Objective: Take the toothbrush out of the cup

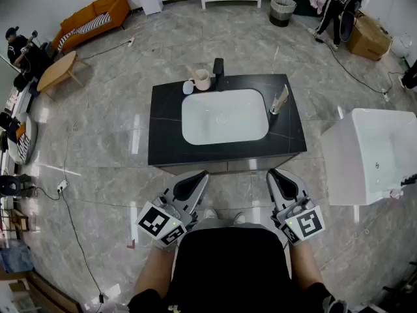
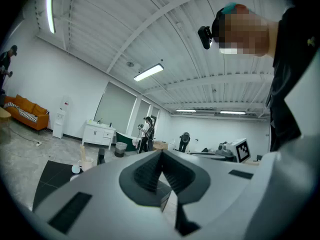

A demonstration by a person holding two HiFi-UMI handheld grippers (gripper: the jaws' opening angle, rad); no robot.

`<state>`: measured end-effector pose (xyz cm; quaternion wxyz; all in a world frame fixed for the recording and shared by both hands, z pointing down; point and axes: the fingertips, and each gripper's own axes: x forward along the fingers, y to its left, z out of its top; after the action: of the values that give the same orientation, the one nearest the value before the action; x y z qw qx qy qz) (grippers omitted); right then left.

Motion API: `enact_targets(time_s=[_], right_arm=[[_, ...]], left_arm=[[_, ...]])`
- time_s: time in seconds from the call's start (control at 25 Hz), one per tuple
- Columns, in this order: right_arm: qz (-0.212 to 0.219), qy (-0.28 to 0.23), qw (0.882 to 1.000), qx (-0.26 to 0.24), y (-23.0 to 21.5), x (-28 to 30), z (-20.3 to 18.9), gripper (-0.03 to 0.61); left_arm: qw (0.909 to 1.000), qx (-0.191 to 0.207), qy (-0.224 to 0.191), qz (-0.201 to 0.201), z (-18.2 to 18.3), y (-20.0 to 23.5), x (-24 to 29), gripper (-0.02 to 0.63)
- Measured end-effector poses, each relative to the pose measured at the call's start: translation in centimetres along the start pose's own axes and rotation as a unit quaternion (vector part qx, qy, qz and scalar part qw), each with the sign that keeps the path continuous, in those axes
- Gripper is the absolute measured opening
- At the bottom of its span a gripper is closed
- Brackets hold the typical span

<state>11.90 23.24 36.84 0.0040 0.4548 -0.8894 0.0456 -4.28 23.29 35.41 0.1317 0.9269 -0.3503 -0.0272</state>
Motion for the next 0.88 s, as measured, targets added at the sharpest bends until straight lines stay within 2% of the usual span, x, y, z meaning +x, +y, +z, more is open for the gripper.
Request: enact_targets(time_s=[0.12,0.24,0.44,0.68,0.88], right_arm=[[-0.002,-0.001,1.0,0.001,1.0,0.7,0.1,0.041],[-0.004,0.001,1.0,0.001,1.8,1.6,0.0,0.041],[-0.011,0.007,1.0,-0.003,2.9,3.2,-0.1,0.041],[-0.03,-0.001,0.999,0.012,3.5,5.8,0.0,0.041],[-0.065,0.002,0.998,0.016,2.5,6.7,-0.4,0.043]], left_arm=[[0.9999,-0.01,-0.004,0.006,-0.1,1.2,-1.2,0.021],[0.9996,-0.002,-0.022,0.015,0.6,2.5,-2.1,0.021],[0.9994,-0.002,-0.026,0.024,0.6,4.7,-3.3,0.02],[0.9993,-0.025,-0.027,-0.005,0.4,7.6,-4.7,0.021],[0.9993,-0.03,-0.014,-0.017,-0.5,9.7,-5.0,0.021]])
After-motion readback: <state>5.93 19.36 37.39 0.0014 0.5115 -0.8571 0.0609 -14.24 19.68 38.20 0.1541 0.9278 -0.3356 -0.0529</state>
